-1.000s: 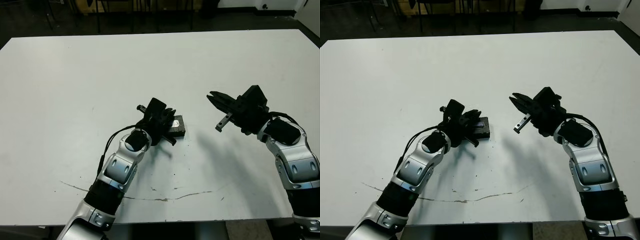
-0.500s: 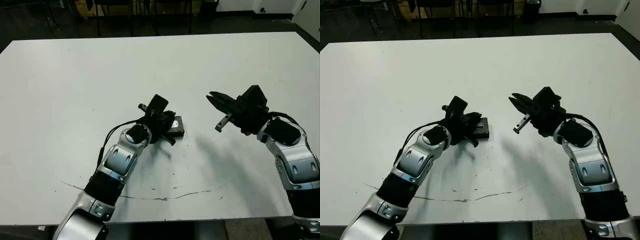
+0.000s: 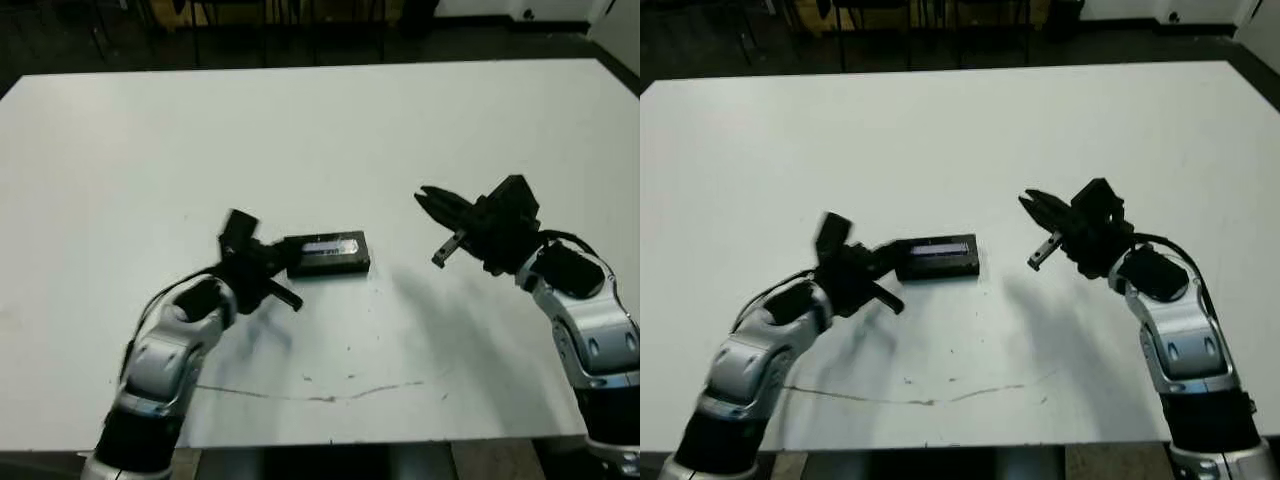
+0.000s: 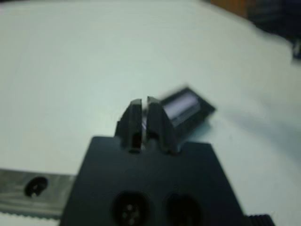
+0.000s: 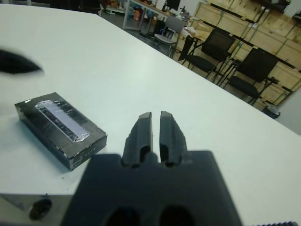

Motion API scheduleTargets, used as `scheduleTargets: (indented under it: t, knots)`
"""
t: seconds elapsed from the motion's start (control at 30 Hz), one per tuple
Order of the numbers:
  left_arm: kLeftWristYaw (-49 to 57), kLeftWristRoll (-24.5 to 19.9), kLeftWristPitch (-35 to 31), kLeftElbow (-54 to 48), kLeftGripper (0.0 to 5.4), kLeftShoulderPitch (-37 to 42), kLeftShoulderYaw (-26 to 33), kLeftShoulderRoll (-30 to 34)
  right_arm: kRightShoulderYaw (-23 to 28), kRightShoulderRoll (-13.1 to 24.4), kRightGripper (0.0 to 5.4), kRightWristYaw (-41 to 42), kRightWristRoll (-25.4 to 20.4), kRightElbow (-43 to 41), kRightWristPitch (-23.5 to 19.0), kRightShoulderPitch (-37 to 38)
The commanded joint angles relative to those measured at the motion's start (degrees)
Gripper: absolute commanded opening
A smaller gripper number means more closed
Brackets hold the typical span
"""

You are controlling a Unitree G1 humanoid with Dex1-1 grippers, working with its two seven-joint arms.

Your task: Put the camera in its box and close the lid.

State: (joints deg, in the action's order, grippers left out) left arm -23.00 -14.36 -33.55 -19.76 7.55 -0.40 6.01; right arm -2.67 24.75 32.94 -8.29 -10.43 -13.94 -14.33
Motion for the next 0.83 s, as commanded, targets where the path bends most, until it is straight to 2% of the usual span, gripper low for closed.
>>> scheduleTargets:
  t: [0.03,0.1,0.17,0.27,0.37,0.47,0.57,0.83]
  knots:
    - [1.31,-2.69,-0.85,-3.26,0.02,-1.65,4.42,1.88,0.53,0.71,0.0,-1.02,0.63,-0.76,-1.77,1.21]
    - [2.2,-3.94,-0.39,-5.11,0.02,-1.96,6.68,2.54,0.84,0.62,0.0,-1.33,0.54,-0.86,-1.54,1.33]
    - [2.68,-4.26,2.65,-6.2,0.02,-2.65,8.45,2.85,1.23,0.17,0.0,-1.74,0.19,-0.73,-0.96,1.56]
    - [5.72,-4.65,8.79,-6.25,0.02,-3.71,10.9,-0.03,1.64,-0.41,0.0,-2.67,-0.15,-0.97,-1.5,1.73]
    - [12.67,5.01,26.45,-0.59,0.02,-4.47,9.7,-2.86,2.52,-2.46,0.0,-5.42,-1.2,-2.48,-3.71,2.25]
    - [16.33,7.7,34.97,5.62,0.02,-3.79,9.99,-4.73,2.95,-5.05,0.0,-8.44,-1.88,-3.05,-5.12,2.66]
    - [18.34,8.4,39.31,9.38,0.02,-3.99,9.62,-5.89,2.69,-6.78,0.0,-11.04,-1.3,-3.59,-6.39,3.0]
    - [20.84,8.94,41.02,10.87,0.02,-5.88,8.05,-7.06,3.17,-10.17,0.0,-13.49,-1.85,-2.95,-4.8,4.46]
